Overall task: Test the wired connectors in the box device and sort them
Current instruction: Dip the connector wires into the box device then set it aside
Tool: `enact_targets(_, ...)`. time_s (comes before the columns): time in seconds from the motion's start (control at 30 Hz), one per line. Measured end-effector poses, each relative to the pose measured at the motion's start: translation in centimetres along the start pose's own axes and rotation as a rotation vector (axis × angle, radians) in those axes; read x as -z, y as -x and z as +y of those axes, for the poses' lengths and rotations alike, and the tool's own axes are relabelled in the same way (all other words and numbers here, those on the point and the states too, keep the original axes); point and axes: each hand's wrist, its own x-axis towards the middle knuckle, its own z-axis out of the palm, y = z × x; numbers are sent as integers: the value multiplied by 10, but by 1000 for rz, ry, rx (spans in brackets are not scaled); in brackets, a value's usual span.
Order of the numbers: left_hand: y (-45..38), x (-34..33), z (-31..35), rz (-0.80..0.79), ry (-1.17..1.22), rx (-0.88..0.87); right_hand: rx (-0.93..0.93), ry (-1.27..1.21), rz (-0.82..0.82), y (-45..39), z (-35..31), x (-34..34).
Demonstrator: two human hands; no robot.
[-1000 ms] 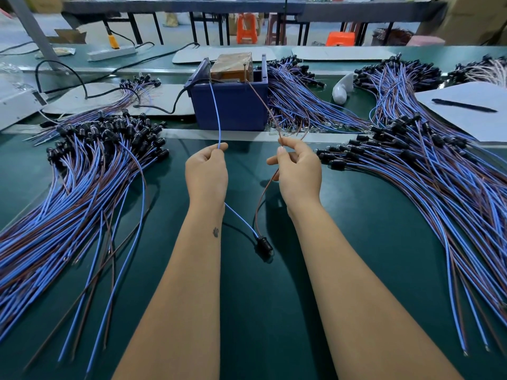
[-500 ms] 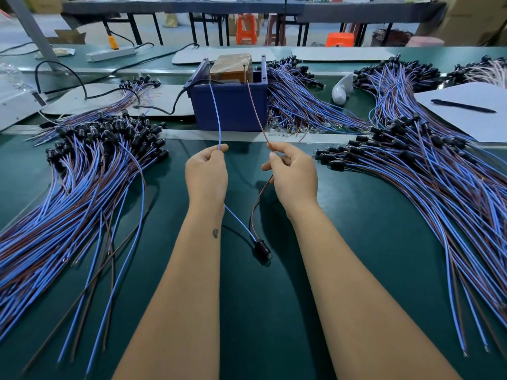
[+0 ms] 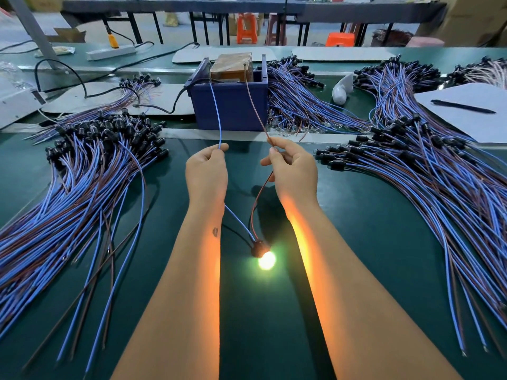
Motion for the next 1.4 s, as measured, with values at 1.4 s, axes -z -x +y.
enact_targets(1.4,7,-1,10,-191,369,53,64,96,-306,10,-2,0)
